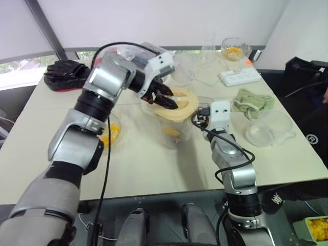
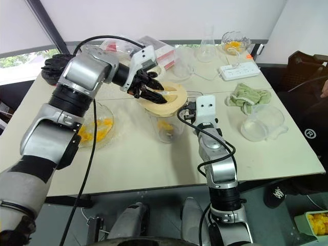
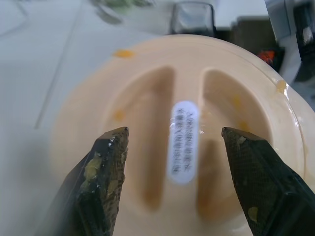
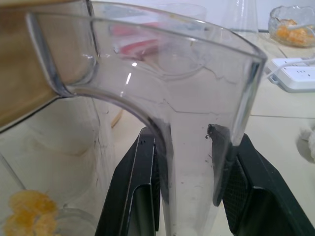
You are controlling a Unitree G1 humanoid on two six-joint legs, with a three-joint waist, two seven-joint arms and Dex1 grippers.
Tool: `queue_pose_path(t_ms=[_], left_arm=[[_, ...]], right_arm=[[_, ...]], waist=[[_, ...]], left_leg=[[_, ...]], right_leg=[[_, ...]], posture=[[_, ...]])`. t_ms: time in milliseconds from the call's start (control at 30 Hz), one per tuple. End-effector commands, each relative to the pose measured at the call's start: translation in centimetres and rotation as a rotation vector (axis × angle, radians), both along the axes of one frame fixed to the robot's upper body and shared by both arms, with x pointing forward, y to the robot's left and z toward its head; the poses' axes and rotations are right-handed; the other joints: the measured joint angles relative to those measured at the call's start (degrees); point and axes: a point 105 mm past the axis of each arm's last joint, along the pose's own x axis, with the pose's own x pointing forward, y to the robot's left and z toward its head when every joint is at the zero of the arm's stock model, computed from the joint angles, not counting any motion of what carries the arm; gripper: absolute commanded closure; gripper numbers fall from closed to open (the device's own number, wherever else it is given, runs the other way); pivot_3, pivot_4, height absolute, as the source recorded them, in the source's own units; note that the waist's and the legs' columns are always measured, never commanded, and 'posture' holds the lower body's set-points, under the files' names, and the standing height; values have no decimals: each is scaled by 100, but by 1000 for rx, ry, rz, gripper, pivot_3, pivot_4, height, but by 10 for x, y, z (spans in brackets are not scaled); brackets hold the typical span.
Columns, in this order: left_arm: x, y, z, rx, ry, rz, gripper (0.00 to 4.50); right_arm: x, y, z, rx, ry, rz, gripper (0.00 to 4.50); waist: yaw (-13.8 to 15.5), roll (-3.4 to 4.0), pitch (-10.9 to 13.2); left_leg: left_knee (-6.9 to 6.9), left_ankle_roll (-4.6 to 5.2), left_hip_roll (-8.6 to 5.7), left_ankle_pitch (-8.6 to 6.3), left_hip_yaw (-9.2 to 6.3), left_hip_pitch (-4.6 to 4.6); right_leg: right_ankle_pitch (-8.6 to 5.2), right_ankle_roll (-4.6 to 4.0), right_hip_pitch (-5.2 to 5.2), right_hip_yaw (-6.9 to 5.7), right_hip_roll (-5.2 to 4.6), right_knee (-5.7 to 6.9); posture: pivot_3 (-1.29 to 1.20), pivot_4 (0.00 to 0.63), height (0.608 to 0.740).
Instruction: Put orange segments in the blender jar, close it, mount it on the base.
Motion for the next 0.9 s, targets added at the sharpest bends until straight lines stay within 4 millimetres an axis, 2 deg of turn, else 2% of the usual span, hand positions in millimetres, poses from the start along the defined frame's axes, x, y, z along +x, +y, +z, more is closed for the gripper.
queue_pose_path(t_ms=[33,67,100,133,167,233,333,467,567,633,700,800,900], left_arm=[[-6,-5,73,-320,-135,17,1372],[-5,-4,85,-397,-143,40,1372],[-2,2,111,-575,-162,96,1372],[1,12,129,-711,-154,149,1372],[2,20,137,-788,-135,183,1372],[0,37,134,-832,-142,206,1372],[-14,58,105,-753,-161,168,1372],[-29,91,58,-667,-194,254,1372],[-54,91,28,-576,-176,214,1372],[-68,87,0,-480,-164,182,1372],[-74,89,-19,-469,-110,210,1372],[-79,89,-43,-406,-108,229,1372],[-82,86,-51,-385,-126,247,1372]], right_arm=[[0,0,16,8,-69,7,3439],[0,1,16,6,-69,11,3439],[0,2,15,4,-66,18,3439],[0,4,14,2,-64,24,3439],[0,4,14,-1,-63,28,3439],[0,5,16,1,-70,32,3439],[0,4,28,21,-126,34,3439],[-3,-9,63,111,-256,16,3439],[-6,-17,87,162,-339,17,3439],[-7,-21,96,167,-363,27,3439],[-5,-20,100,177,-363,30,3439],[1,-19,94,179,-337,31,3439],[9,-18,78,170,-310,35,3439]], waist=[[6,-1,0],[10,-2,1],[11,-6,4],[12,-8,5],[2,-11,7],[-34,-4,4],[-126,19,-3],[-136,17,8],[-73,-9,30],[-60,-7,30],[10,-6,29],[20,-6,29],[29,-7,29]], left_leg=[[3,-1,0,1,-1,-14],[6,-2,-1,1,-1,-20],[7,-2,-2,1,-1,-23],[8,-2,-3,1,-1,-25],[8,-3,-3,1,-1,-26],[7,-3,-3,1,2,-23],[-9,-4,-1,2,6,1],[-9,-21,1,12,4,1],[-1,-35,0,20,-3,-22],[-3,-44,1,25,-1,-34],[-5,-45,0,25,2,-33],[-5,-46,2,25,-1,-32],[-4,-49,1,27,0,-32]], right_leg=[[1,0,-11,0,0,-1],[1,0,-13,-1,-1,-2],[1,0,-13,-1,-2,-5],[2,1,-14,-1,-2,-8],[2,1,-14,-1,-4,-8],[2,2,-15,0,-5,-9],[3,0,-12,4,-4,6],[11,-13,-14,7,-1,14],[16,-18,-25,4,-1,8],[19,-22,-34,4,-4,-2],[19,-22,-33,5,-6,-2],[19,-24,-33,1,-4,-2],[20,-28,-31,1,-4,-3]], posture=[[0,150,740],[0,150,740],[0,150,740],[0,150,740],[0,150,740],[0,150,740],[0,150,740],[0,150,740],[0,150,740],[0,150,740],[0,150,740],[0,150,740],[0,150,740]])
